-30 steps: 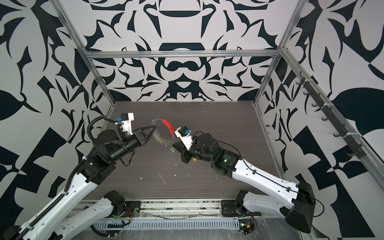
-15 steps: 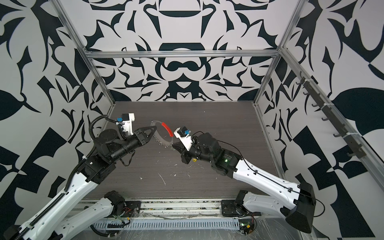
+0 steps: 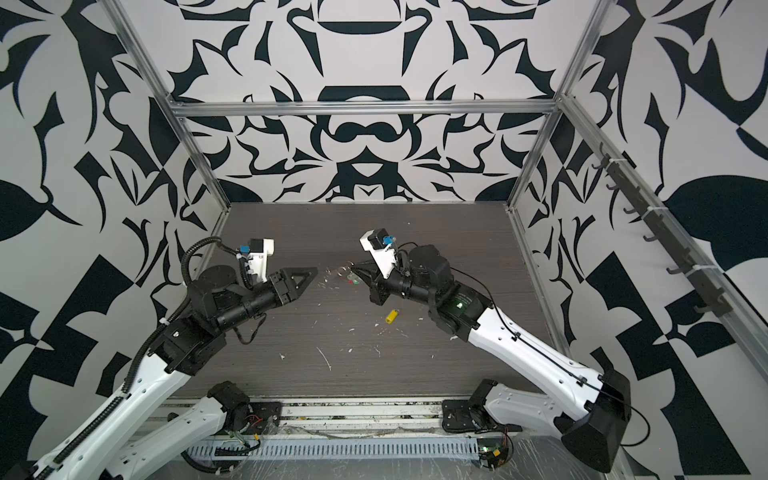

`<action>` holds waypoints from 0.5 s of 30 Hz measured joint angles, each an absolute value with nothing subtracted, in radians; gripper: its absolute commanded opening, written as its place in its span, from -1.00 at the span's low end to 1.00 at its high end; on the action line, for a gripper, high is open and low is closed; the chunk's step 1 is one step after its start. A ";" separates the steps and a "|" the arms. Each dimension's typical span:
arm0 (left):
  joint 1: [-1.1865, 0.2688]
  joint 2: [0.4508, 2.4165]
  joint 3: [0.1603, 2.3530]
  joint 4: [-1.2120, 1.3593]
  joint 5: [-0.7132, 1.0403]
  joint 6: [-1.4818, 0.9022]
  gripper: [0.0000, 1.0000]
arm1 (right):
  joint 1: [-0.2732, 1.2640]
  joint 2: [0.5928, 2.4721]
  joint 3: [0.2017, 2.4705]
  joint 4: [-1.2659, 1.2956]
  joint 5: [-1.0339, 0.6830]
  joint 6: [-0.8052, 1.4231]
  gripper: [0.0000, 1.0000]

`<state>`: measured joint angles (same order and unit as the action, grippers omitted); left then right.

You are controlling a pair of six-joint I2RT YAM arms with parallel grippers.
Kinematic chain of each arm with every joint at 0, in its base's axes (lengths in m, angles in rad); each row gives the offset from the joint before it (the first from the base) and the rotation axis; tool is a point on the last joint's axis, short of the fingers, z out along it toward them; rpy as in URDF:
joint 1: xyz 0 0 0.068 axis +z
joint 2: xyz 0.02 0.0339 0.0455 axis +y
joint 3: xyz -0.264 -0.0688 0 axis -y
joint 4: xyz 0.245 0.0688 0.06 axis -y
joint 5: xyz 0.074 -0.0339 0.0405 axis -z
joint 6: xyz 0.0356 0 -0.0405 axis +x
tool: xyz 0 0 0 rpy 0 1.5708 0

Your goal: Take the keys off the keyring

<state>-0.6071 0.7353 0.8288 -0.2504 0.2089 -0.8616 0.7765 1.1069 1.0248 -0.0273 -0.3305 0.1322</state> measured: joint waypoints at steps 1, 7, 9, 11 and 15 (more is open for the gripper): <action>-0.607 0.728 0.825 -0.266 0.219 -0.863 0.30 | 0.766 1.113 1.033 -0.034 -0.348 0.133 -1.00; -0.607 0.710 0.822 -0.340 0.288 -0.818 0.43 | 0.713 1.122 1.050 -0.059 -0.461 0.137 -1.00; -0.607 0.710 0.822 -0.337 0.320 -0.787 0.44 | 0.699 1.122 1.052 -0.073 -0.506 0.136 -1.00; -0.607 0.717 0.822 -0.325 0.351 -0.752 0.44 | 0.689 1.122 1.052 -0.092 -0.547 0.135 -1.00; -0.607 0.764 0.833 -0.286 0.413 -0.671 0.34 | 0.675 1.117 1.052 -0.117 -0.633 0.130 -1.00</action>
<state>-0.6071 0.7643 0.8330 -0.2855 0.4133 -0.6708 0.6750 1.1172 1.0523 -0.1173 -0.6327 0.1299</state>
